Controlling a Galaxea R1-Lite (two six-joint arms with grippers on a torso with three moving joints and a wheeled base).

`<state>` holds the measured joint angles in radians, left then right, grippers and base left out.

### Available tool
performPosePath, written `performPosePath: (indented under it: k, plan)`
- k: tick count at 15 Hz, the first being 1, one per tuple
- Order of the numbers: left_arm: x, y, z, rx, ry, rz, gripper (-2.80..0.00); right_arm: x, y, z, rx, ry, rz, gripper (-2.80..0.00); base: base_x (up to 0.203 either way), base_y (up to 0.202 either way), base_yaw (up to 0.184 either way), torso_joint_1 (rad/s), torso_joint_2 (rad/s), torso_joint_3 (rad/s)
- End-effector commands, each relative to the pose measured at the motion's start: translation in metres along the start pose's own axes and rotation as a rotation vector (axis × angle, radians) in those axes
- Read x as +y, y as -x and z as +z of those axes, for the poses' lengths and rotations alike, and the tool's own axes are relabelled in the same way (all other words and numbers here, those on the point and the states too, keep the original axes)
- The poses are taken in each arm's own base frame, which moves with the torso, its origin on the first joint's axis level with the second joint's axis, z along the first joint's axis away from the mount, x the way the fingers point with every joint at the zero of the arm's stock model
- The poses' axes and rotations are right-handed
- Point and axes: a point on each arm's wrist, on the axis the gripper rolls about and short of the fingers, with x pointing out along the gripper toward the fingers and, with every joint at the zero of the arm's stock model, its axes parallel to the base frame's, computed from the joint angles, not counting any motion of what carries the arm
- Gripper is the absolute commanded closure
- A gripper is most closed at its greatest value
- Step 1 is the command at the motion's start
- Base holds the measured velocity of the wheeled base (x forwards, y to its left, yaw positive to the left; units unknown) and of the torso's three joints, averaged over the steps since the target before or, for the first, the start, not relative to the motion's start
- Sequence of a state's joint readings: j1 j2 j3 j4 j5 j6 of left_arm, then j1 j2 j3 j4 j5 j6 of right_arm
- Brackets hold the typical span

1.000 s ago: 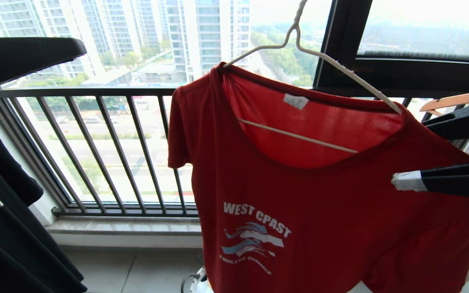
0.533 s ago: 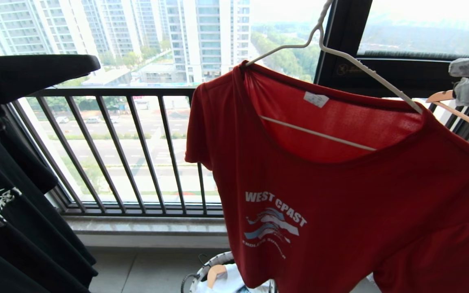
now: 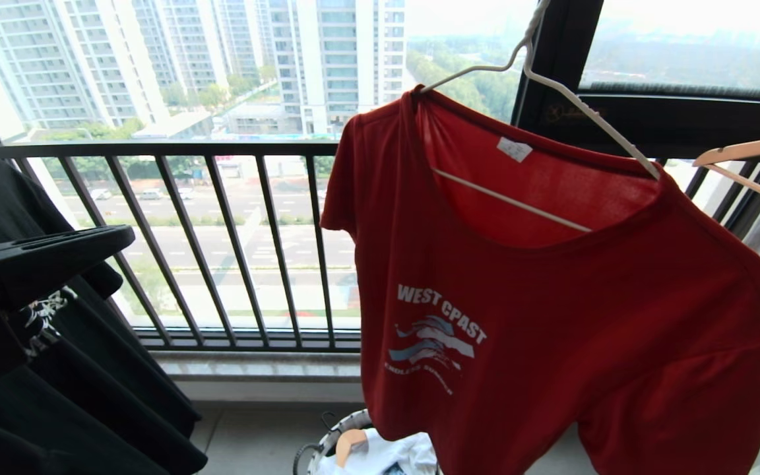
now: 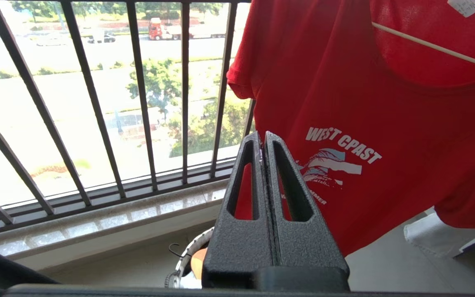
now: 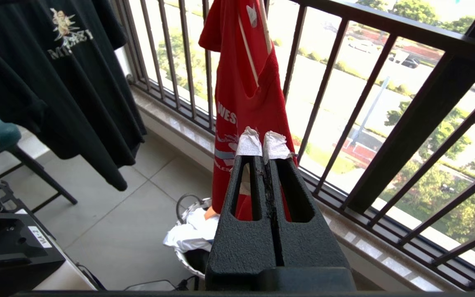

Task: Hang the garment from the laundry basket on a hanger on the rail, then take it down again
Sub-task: Take the clothes off the clothes rack

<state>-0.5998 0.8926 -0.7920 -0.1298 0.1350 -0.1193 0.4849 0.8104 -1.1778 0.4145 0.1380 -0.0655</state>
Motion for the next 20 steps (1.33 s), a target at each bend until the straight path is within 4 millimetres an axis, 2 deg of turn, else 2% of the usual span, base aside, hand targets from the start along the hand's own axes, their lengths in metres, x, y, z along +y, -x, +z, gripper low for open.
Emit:
performPosePath:
  k: [1,3,4,6,9,11,14,16,18,20]
  plan:
    - [0.011,0.058,-0.001,-0.152,0.005,0.053,0.00,0.007,0.054,-0.018,-0.115,-0.013,-0.075,0.00,0.000,0.000,0.000,0.000,0.00,0.000]
    - [0.014,0.102,-0.009,-0.236,-0.012,0.109,0.00,0.015,0.069,-0.051,-0.104,-0.030,-0.215,0.00,0.000,0.000,0.000,0.000,0.00,0.000]
    - [0.014,0.115,-0.015,-0.251,-0.029,0.192,0.00,0.021,0.076,-0.066,-0.109,-0.034,-0.283,0.00,0.000,0.000,0.000,0.000,0.00,0.000]
    - [0.008,0.134,-0.027,-0.290,-0.059,0.361,0.00,0.033,0.084,-0.079,-0.146,-0.044,-0.440,0.00,0.000,0.000,0.000,0.000,0.00,0.000]
    - [-0.002,0.139,-0.042,-0.298,-0.100,0.556,0.00,0.049,0.093,-0.086,-0.200,-0.074,-0.614,0.00,0.000,0.000,0.000,0.000,0.00,0.000]
    - [-0.003,0.144,-0.073,-0.275,-0.113,0.526,0.00,0.053,0.097,-0.104,-0.172,-0.086,-0.619,0.00,0.000,0.000,0.000,0.000,0.00,0.000]
    - [0.005,0.141,-0.129,-0.181,-0.161,0.506,0.00,0.053,0.088,-0.147,-0.058,-0.088,-0.584,0.00,0.000,0.000,0.000,0.000,0.00,0.000]
    - [0.013,0.136,-0.166,-0.092,-0.230,0.504,0.00,0.058,0.086,-0.188,-0.033,-0.056,-0.552,0.00,0.000,0.000,0.000,0.000,0.00,0.000]
    - [0.020,0.130,-0.190,-0.006,-0.298,0.504,0.00,0.051,0.072,-0.218,0.032,-0.057,-0.531,0.00,0.000,0.000,0.000,0.000,0.00,0.000]
    - [0.024,0.126,-0.204,0.045,-0.309,0.502,0.00,0.042,0.056,-0.240,0.037,-0.053,-0.527,0.00,0.000,0.000,0.000,0.000,0.00,0.000]
